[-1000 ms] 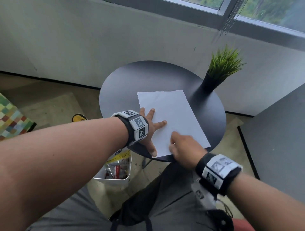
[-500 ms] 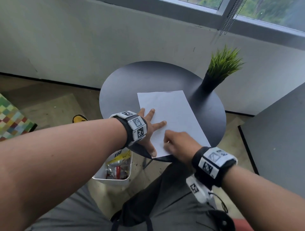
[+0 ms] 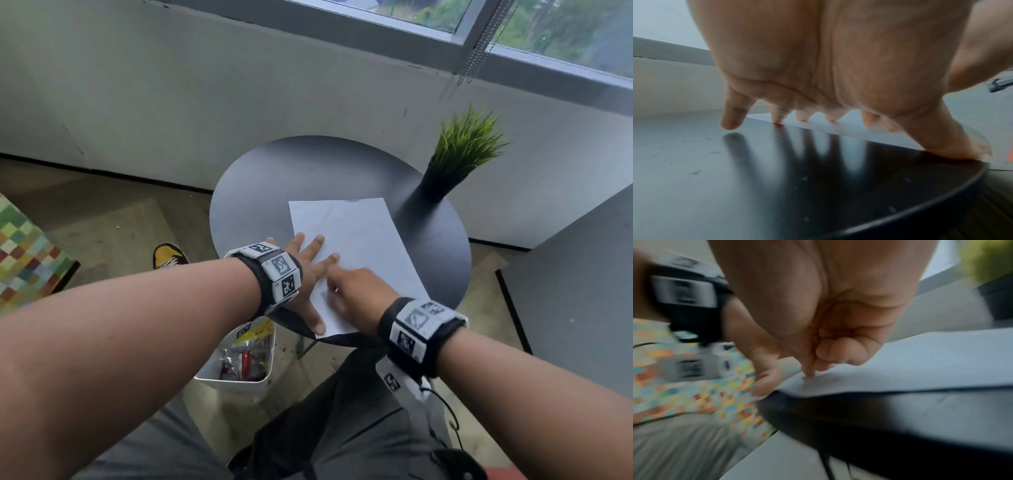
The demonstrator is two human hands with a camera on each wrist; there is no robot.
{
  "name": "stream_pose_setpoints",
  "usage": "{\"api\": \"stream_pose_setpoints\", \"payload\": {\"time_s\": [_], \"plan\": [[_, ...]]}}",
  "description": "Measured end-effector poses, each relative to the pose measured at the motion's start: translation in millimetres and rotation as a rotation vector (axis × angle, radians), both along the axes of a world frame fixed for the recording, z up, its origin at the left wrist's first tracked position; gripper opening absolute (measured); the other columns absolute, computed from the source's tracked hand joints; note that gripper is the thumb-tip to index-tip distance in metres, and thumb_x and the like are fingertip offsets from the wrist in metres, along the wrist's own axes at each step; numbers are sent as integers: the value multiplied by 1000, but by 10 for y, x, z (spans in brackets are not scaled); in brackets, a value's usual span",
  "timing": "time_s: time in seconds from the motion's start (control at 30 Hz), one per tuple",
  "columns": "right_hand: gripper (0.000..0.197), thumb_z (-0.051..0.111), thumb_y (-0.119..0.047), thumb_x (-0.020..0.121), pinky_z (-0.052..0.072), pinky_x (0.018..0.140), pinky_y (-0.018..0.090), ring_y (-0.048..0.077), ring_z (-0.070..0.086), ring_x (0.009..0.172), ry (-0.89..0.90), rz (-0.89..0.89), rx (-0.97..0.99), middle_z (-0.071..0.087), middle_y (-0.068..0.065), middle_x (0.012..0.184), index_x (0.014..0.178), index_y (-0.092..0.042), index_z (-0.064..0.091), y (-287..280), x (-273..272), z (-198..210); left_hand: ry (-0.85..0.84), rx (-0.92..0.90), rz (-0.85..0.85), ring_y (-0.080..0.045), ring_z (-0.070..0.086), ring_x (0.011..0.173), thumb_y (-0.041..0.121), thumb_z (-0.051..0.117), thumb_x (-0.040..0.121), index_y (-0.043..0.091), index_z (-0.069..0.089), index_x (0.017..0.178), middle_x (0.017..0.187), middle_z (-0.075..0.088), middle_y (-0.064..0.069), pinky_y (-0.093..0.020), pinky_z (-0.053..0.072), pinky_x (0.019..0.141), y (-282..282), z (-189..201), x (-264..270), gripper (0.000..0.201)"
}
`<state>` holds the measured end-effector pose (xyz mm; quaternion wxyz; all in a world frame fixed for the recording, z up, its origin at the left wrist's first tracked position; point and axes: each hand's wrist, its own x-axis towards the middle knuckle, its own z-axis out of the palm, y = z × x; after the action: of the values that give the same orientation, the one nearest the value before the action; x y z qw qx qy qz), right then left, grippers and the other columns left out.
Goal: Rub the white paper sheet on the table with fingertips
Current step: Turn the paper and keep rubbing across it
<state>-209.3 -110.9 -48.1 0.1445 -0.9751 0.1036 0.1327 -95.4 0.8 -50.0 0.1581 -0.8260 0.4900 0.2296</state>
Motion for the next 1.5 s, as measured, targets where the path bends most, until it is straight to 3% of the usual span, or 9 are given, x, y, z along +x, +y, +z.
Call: {"api": "stream_pose_setpoints", "payload": {"time_s": [0.2, 0.37, 0.63, 0.83, 1.0, 1.13, 1.27, 1.37, 1.5], "plan": [[17, 51, -33, 94, 42, 74, 33, 30, 58, 94, 13, -135, -30, 65, 9, 104, 102, -18, 53, -305, 77, 79, 21, -25, -2, -34, -21, 149, 91, 63, 52, 41, -24, 151, 161, -31, 2, -74, 7, 112, 21, -69, 49, 141], [16, 56, -30, 91, 44, 72, 33, 30, 61, 91, 72, 142, 26, 67, 9, 99, 101, -18, 55, 111, -55, 36, 28, -43, 6, -34, -21, 149, 90, 64, 51, 42, -21, 151, 161, -30, 3, -76, 8, 110, 32, -104, 61, 140], [8, 61, -21, 91, 49, 52, 21, 12, 57, 51, -54, -514, 148, 65, 5, 73, 93, -13, 58, -1121, -276, 394, 109, -143, -16, -28, -27, 148, 91, 56, 62, 48, -11, 152, 162, -27, 3, -66, -5, 117, 274, -90, 33, 120], [39, 59, -31, 89, 45, 92, 31, 21, 57, 108, -18, -465, 17, 59, 0, 117, 127, -29, 55, -1050, -474, 335, 157, -314, 107, -19, -20, 151, 92, 43, 66, 45, 13, 155, 165, -15, 6, -51, -6, 122, 654, -23, -36, 105], [59, 54, -53, 84, 35, 106, 45, 26, 29, 132, 162, -332, -76, 27, -6, 147, 138, -51, 33, -441, -710, 116, 24, -632, 672, -17, 39, 121, 68, 59, 82, 41, 49, 124, 132, 39, 3, -40, 41, 103, 1101, -225, -40, 51], [65, 51, -57, 81, 30, 109, 47, 24, 23, 139, 146, -324, -86, 21, -9, 152, 140, -54, 26, -101, -764, 109, 719, -898, 1278, -28, 64, 68, 50, 71, 82, 17, 49, 107, 94, 62, -13, -41, 54, 69, 1153, -247, -44, 46], [65, 53, -57, 75, 26, 111, 45, 17, 20, 140, 97, -368, -41, 21, -14, 151, 136, -54, 31, 148, -787, 120, 1158, -857, 1394, -28, 62, 53, 37, 65, 95, 9, 51, 103, 78, 64, -16, -33, 52, 54, 1071, -27, -192, 32], [70, 55, -56, 67, 27, 110, 45, 13, 17, 141, 60, -394, -2, 21, -19, 148, 133, -54, 32, 233, -796, 156, 1001, -893, 1333, -18, 40, 42, 23, 66, 95, 5, 54, 91, 61, 50, -13, -22, 36, 46, 1021, -82, -127, 22], [65, 52, -56, 63, 30, 104, 42, 11, 24, 135, 15, -418, -33, 27, -22, 141, 126, -55, 34, 288, -805, 181, 558, -837, 1244, -25, 59, 64, 38, 72, 87, 8, 58, 82, 71, 63, -6, -29, 46, 60, 1116, -278, 79, 34]]}}
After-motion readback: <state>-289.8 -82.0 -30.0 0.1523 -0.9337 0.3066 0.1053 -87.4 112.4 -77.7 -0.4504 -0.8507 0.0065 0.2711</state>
